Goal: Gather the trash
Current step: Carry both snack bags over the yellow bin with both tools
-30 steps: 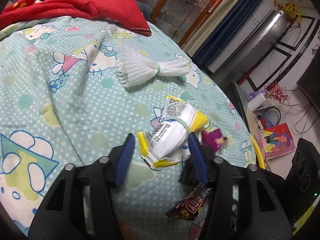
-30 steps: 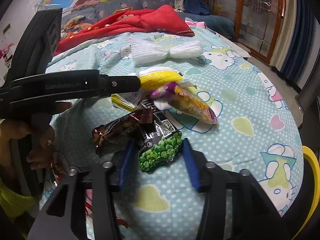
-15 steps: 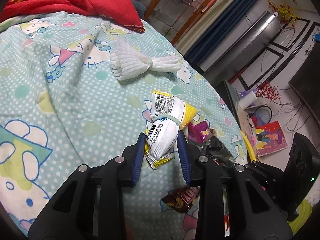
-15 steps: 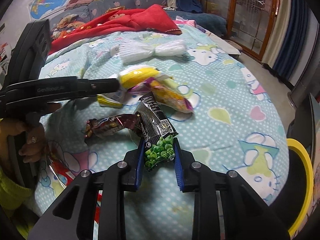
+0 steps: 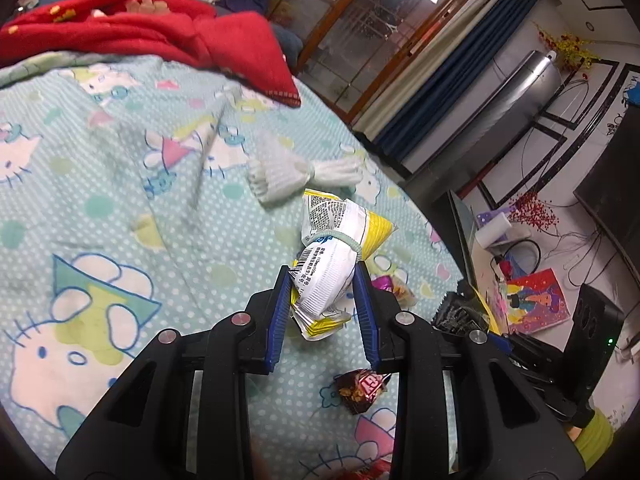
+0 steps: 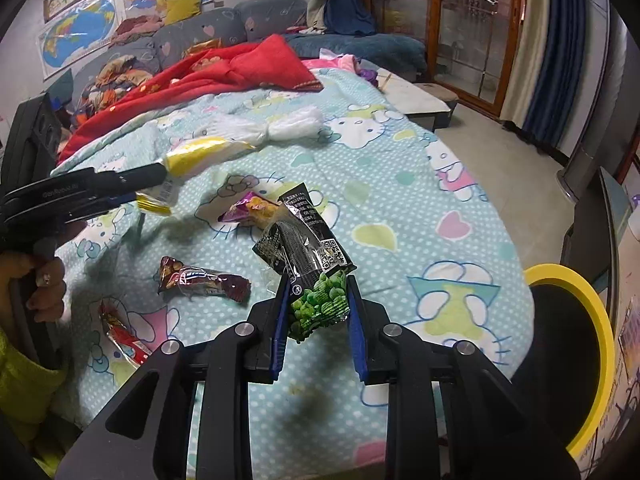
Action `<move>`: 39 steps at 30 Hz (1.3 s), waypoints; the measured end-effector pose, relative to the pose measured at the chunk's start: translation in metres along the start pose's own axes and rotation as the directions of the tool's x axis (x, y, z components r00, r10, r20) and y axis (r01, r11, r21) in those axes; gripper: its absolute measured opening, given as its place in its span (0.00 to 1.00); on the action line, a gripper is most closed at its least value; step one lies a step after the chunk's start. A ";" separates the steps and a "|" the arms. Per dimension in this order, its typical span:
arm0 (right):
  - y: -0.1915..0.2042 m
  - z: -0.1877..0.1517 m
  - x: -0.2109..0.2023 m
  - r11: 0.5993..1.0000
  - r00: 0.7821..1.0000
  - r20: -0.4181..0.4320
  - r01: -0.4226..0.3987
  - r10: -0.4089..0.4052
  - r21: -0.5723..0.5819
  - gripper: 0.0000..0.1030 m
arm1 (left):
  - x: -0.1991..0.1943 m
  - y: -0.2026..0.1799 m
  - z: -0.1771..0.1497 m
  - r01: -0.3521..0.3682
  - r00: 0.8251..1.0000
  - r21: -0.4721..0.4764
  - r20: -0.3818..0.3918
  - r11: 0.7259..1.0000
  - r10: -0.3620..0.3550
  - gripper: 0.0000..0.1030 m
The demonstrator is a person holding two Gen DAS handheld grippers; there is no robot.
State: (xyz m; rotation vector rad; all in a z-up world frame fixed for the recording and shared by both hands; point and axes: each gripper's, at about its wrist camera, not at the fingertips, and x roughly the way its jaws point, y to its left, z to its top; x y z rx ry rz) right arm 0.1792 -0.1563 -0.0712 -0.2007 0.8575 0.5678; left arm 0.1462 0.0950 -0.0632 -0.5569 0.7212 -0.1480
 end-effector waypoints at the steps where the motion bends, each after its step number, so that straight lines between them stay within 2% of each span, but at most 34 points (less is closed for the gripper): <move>1: -0.002 -0.001 -0.003 1.000 1.000 0.004 0.003 -0.003 0.008 0.24 | -0.004 -0.001 0.001 0.000 1.000 0.003 0.009 1.000 0.000 0.23; 10: -0.021 0.000 -0.030 0.997 0.997 0.072 0.025 -0.030 0.067 0.24 | -0.026 -0.015 0.006 0.024 0.998 0.030 0.059 0.999 -0.026 0.23; 18: -0.034 0.003 -0.047 0.993 0.992 0.117 0.030 -0.043 0.111 0.24 | -0.032 -0.041 0.005 0.058 0.996 0.077 0.069 0.995 -0.063 0.23; 39: -0.073 -0.003 -0.072 0.972 0.981 0.177 0.038 -0.080 0.231 0.24 | -0.018 -0.107 -0.020 0.140 0.989 0.216 0.011 0.966 -0.146 0.23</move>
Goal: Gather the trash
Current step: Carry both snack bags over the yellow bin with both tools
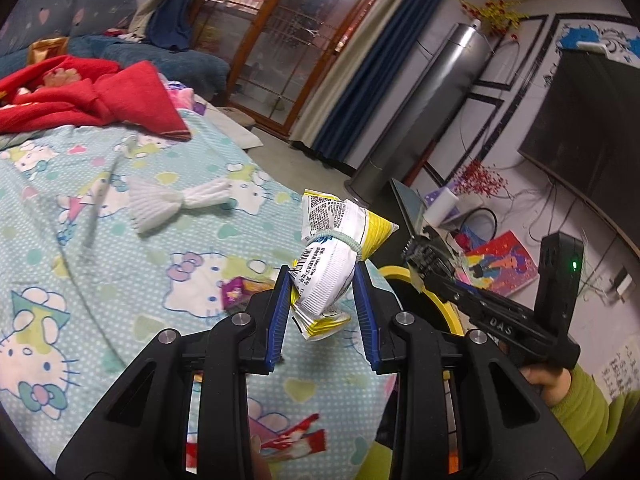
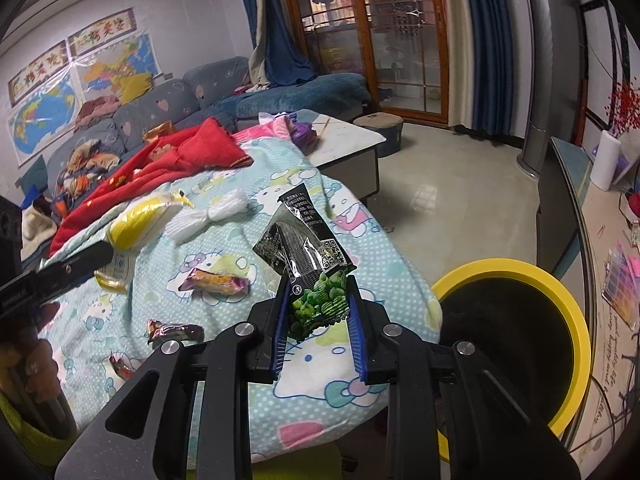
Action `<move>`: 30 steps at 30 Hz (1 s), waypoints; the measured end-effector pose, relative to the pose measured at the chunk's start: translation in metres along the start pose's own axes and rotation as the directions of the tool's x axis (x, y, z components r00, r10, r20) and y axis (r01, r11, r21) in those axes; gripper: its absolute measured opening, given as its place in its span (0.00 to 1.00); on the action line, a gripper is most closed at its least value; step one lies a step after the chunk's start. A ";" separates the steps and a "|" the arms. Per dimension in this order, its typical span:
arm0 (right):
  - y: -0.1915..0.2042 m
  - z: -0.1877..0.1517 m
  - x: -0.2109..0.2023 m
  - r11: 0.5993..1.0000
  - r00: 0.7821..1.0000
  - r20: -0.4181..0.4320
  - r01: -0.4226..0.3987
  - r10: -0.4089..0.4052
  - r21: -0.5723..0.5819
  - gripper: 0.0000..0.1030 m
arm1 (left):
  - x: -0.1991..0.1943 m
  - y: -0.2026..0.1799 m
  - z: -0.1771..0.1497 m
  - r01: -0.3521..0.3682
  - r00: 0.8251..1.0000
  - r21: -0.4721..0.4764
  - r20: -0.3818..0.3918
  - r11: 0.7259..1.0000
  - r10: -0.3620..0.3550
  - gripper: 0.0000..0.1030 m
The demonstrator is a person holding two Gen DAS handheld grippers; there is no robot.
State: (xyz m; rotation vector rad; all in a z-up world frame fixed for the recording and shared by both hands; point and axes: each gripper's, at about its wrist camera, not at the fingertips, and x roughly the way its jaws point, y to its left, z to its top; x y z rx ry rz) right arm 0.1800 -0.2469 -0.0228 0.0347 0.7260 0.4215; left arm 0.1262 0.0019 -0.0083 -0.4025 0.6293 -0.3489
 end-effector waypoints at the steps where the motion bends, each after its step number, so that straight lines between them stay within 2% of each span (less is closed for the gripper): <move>1: -0.002 0.000 -0.001 1.000 1.000 0.002 0.002 -0.002 0.005 0.24 | 0.003 -0.004 -0.001 0.004 1.000 0.008 -0.007 1.000 -0.004 0.23; 12: -0.045 -0.003 -0.010 0.992 0.998 0.029 0.046 -0.050 0.117 0.24 | 0.030 -0.037 -0.014 0.037 0.997 0.082 -0.066 0.996 -0.032 0.23; 30: -0.114 -0.021 -0.016 0.952 0.992 0.025 0.112 -0.124 0.285 0.24 | 0.064 -0.089 -0.031 0.086 0.987 0.188 -0.149 0.978 -0.058 0.23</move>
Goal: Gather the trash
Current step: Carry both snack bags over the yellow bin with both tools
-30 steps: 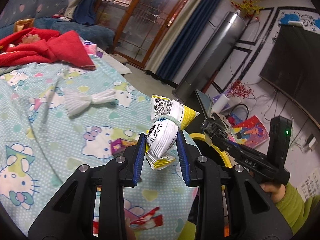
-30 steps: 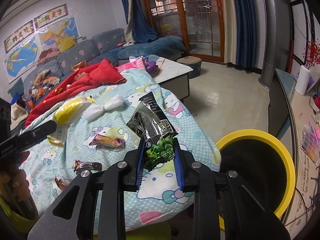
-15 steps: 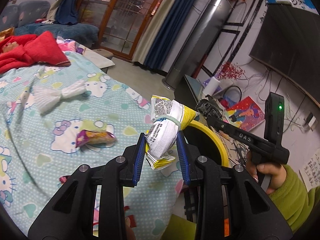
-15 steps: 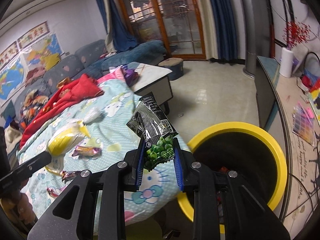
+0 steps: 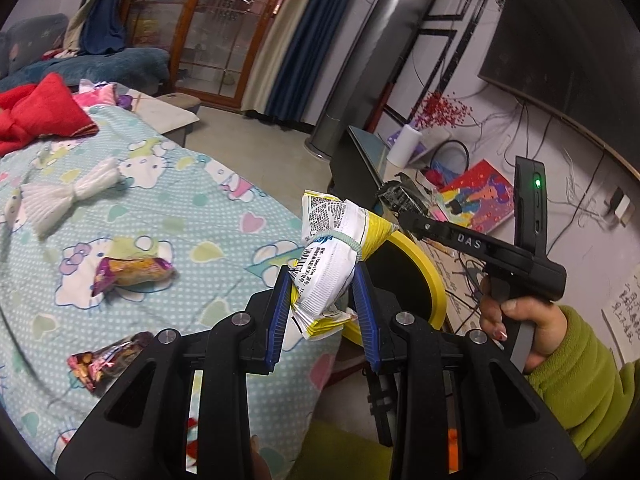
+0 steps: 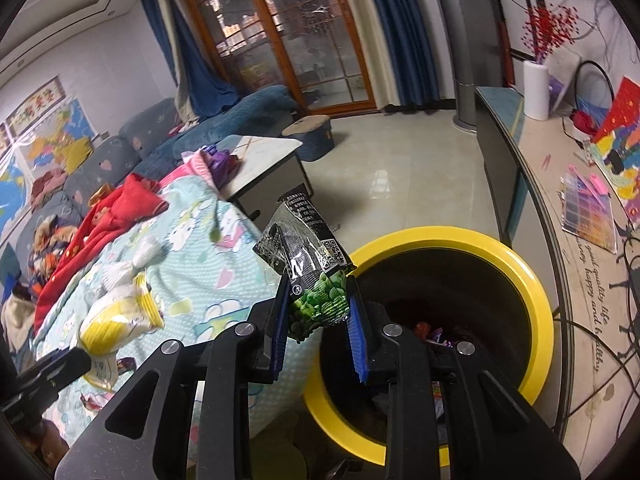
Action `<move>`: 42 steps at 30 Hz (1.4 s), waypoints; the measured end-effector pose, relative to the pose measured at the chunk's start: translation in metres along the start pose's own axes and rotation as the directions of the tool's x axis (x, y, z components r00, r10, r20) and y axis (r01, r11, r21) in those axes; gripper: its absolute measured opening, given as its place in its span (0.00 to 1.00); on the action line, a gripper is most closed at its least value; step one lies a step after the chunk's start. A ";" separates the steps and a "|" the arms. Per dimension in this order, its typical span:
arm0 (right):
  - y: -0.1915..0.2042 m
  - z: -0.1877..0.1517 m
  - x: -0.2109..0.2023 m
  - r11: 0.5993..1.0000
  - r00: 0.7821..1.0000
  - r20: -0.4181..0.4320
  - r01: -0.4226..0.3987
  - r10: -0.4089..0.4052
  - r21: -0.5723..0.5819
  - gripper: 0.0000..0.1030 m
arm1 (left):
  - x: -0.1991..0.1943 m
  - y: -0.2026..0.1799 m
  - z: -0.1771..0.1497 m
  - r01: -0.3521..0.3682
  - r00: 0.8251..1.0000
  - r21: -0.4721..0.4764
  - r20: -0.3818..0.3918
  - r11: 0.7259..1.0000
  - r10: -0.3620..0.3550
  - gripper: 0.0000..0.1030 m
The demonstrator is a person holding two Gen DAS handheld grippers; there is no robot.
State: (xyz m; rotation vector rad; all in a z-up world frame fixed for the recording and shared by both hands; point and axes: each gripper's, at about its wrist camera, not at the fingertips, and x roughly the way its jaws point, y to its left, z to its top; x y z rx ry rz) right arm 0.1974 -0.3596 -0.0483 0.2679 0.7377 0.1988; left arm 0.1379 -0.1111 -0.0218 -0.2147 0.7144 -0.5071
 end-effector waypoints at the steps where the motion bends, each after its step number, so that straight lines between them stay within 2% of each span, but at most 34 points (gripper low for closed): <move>1: -0.004 0.000 0.000 1.000 1.000 0.001 0.004 -0.004 0.009 0.24 | 0.002 -0.003 0.000 0.001 1.000 0.006 -0.004 1.000 -0.001 0.23; 22: -0.068 -0.005 0.006 0.988 0.999 -0.001 0.045 -0.045 0.151 0.24 | 0.053 -0.043 -0.011 0.030 0.993 0.087 -0.112 0.996 -0.020 0.24; 42: -0.111 -0.017 0.022 0.969 0.995 -0.059 0.087 -0.076 0.230 0.26 | 0.108 -0.068 -0.025 0.043 0.976 0.191 -0.216 0.981 -0.001 0.24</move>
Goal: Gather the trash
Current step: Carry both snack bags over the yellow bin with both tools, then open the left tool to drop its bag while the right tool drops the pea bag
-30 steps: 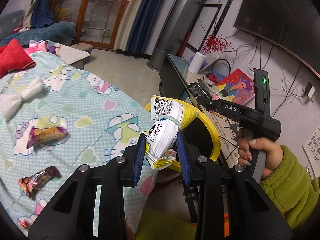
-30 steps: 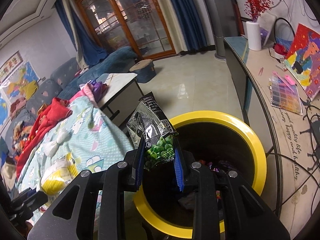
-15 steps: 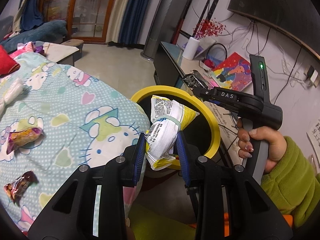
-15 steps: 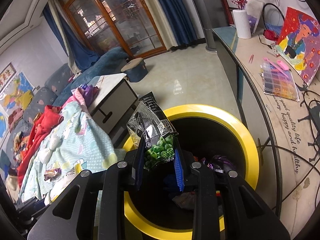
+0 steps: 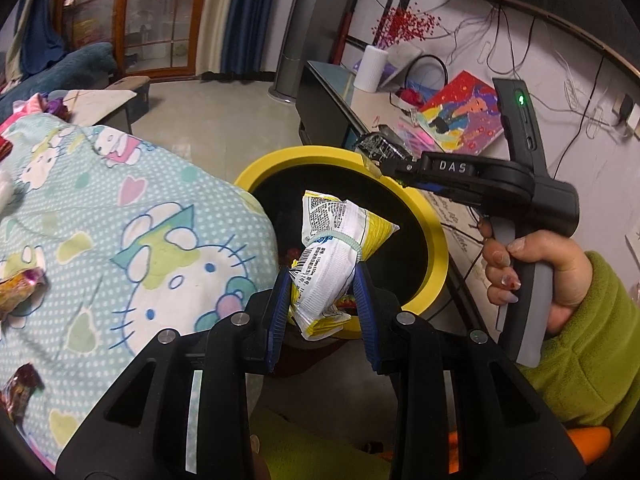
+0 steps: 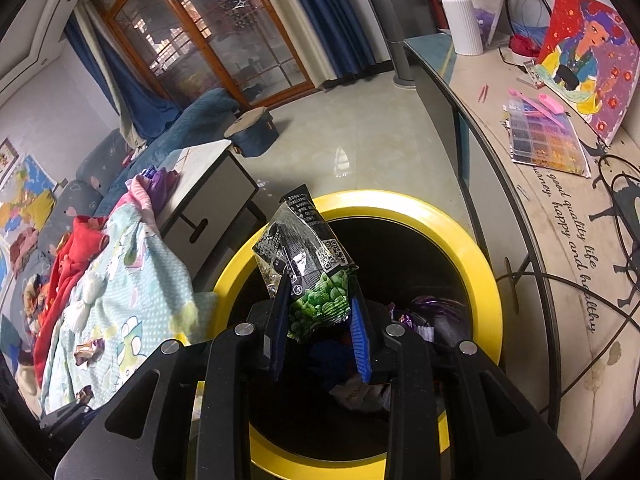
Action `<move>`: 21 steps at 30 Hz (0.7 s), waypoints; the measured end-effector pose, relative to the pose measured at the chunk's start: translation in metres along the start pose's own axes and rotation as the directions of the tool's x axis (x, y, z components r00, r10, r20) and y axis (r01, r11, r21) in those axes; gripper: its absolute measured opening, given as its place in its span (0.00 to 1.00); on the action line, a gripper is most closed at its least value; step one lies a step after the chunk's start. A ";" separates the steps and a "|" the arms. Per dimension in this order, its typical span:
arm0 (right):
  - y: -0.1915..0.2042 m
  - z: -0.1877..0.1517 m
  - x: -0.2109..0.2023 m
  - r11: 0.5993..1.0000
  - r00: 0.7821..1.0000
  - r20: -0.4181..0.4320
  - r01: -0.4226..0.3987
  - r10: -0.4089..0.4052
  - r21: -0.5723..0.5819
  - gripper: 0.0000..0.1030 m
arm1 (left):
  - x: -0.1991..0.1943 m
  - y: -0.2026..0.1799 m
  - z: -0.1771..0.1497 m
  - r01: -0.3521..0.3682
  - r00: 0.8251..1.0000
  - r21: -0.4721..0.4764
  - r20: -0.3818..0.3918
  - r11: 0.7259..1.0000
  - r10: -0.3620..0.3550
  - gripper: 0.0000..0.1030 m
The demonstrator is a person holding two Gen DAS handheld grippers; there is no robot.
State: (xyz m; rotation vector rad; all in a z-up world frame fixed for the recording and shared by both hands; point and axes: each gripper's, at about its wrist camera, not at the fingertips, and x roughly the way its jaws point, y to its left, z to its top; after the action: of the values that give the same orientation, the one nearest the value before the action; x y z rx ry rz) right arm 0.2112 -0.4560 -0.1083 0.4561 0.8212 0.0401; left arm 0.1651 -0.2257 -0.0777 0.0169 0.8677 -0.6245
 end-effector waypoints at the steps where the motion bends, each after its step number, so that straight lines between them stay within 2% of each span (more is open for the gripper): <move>1: -0.001 0.000 0.000 1.000 1.000 0.000 0.001 -0.001 0.003 0.26 | 0.003 -0.001 0.000 0.001 1.000 0.005 -0.006 1.000 -0.001 0.24; 10: -0.009 0.000 0.003 1.000 1.000 -0.017 -0.007 0.008 0.030 0.28 | 0.024 -0.005 0.002 0.008 0.999 0.035 -0.046 0.999 -0.006 0.25; 14: -0.014 0.000 0.006 0.999 1.000 -0.028 -0.010 0.012 0.051 0.37 | 0.030 -0.003 0.000 0.018 0.998 0.026 -0.060 0.999 -0.017 0.27; 16: -0.016 -0.001 0.006 0.998 1.000 -0.028 -0.007 0.009 0.058 0.43 | 0.031 -0.002 0.001 0.013 0.998 0.021 -0.056 1.000 -0.011 0.34; 18: -0.017 0.000 0.006 0.998 1.000 -0.026 0.002 -0.001 0.063 0.46 | 0.030 -0.001 0.004 0.014 0.999 0.011 -0.040 1.000 -0.014 0.49; 21: -0.019 0.002 0.003 0.997 1.000 -0.013 0.019 -0.018 0.069 0.52 | 0.024 0.003 0.005 0.027 0.999 -0.013 -0.017 1.000 -0.027 0.63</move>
State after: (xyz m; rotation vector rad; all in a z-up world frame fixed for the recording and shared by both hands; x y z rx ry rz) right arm 0.2119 -0.4736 -0.1167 0.5135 0.8403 -0.0028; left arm 0.1819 -0.2363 -0.0918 -0.0010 0.8894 -0.6449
